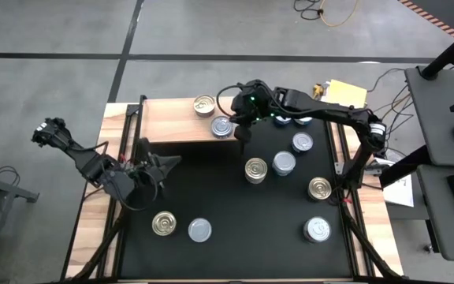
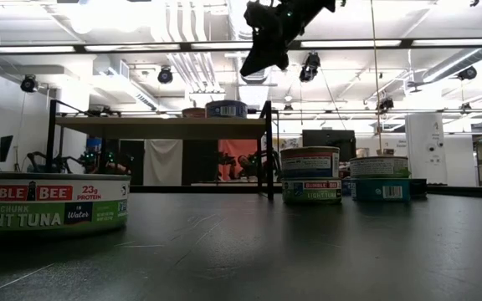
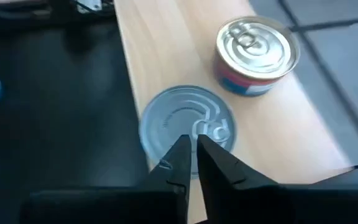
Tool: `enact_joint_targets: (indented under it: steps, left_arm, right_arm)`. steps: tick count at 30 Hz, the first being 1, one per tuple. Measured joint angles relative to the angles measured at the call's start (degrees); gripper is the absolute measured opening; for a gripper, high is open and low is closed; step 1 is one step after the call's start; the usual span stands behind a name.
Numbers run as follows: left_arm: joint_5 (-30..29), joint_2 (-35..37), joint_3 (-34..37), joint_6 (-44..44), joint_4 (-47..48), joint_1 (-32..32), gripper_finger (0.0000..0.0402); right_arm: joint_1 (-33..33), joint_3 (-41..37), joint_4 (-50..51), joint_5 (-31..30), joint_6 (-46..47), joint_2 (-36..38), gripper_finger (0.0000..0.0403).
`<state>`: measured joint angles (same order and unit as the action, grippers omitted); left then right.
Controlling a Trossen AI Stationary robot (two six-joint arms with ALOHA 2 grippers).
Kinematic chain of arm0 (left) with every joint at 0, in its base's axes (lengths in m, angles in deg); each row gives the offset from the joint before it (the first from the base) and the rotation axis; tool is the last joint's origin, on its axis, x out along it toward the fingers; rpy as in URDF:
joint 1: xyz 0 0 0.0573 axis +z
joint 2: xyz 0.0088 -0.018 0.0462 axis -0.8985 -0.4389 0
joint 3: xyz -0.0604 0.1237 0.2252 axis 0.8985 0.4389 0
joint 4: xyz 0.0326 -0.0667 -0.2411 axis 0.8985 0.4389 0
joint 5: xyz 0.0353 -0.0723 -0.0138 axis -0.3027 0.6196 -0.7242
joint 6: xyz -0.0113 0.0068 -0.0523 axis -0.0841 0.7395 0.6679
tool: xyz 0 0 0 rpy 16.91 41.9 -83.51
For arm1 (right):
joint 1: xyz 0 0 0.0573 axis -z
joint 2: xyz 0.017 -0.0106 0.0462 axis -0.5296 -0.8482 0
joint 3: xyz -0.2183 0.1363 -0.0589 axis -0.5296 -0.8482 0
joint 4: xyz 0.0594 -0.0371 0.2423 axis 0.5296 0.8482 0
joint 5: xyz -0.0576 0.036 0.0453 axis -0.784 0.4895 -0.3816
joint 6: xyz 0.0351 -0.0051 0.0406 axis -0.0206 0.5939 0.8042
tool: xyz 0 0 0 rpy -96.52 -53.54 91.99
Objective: Stack canned seafood by type on shelf
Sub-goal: Put the blue tuna can on the shelf
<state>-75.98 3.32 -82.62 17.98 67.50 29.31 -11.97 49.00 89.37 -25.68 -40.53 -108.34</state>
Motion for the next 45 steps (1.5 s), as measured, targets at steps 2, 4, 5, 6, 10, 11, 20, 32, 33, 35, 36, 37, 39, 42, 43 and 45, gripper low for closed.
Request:
enact_joint_targets:
  steps: [2, 4, 5, 6, 10, 11, 20, 32, 33, 35, 36, 37, 39, 42, 43, 45]
  left_arm:
    - [1.1, 0.0, 1.7, 0.5, -1.3, 0.1, 0.0]
    - [1.2, 0.0, 3.8, 0.6, -3.2, 0.5, 0.0]
    - [1.2, 0.0, 5.0, 0.5, -4.8, 0.9, 0.0]
    - [1.2, 0.0, 6.1, 0.3, -6.7, 1.3, 0.0]
    - [6.3, 0.0, 10.1, -2.5, -15.4, 3.9, 0.0]
    - [10.2, 0.0, 10.9, -3.2, -17.2, 5.0, 0.0]
    - [32.3, -2.5, 14.9, -5.1, -29.4, 19.5, 0.0]
    - [32.3, -15.6, 12.1, -3.5, -29.5, 31.9, 0.0]
    - [32.2, -16.7, 11.7, -3.5, -29.5, 32.5, 0.0]
    - [32.2, -19.0, 10.5, -3.6, -29.7, 33.5, 0.0]
    - [32.2, -20.1, 9.9, -3.6, -29.7, 33.9, 0.0]
    - [32.2, -21.2, 9.3, -3.7, -29.6, 34.4, 0.0]
    - [32.2, -23.1, 8.1, -3.8, -29.6, 35.0, 0.0]
    - [32.2, -25.3, 6.5, -4.6, -29.6, 35.7, 0.0]
    - [32.2, -25.8, 6.1, -4.8, -29.7, 35.8, 0.0]
    - [32.2, -26.6, 5.8, -4.9, -29.6, 36.1, 0.0]
  right_arm:
    - [-0.2, 0.0, -1.2, -1.1, -0.5, -0.2, 0.0014]
    - [-0.2, -0.2, -2.7, -1.4, -0.7, -0.2, 0.0013]
    - [-0.2, -0.3, -3.6, -1.4, -1.0, -0.3, 0.0013]
    - [-0.2, -0.6, -4.7, -1.4, -1.2, -0.3, 0.0013]
    - [-0.1, -1.6, -7.4, -1.5, -2.1, -0.3, 0.0013]
    - [-0.1, -2.2, -8.3, -1.5, -2.4, -0.3, 0.0013]
    - [-0.1, -4.8, -10.8, -7.4, -3.8, -0.3, 0.0013]
    - [-0.3, -4.8, -10.4, -7.4, 1.1, -0.3, 0.0013]
    - [-0.3, -4.8, -10.3, -7.4, 1.1, -0.3, 0.0013]
    - [-0.2, -4.8, -10.5, -7.5, 1.1, -0.3, 0.0013]
    - [-0.2, -4.8, -11.0, -8.0, 1.1, -0.4, 0.0013]
    - [-0.1, -4.8, -11.6, -8.9, 1.0, -0.6, 0.0013]
    - [0.1, -4.8, -12.1, -9.9, 1.0, -1.1, 0.0013]
    - [0.6, -4.8, -12.6, -9.9, 0.4, -2.3, 0.0013]
    - [0.7, -4.8, -12.5, -9.9, 0.4, -2.8, 0.0013]
    - [1.0, -4.8, -12.4, -9.9, 0.5, -3.7, 0.0013]
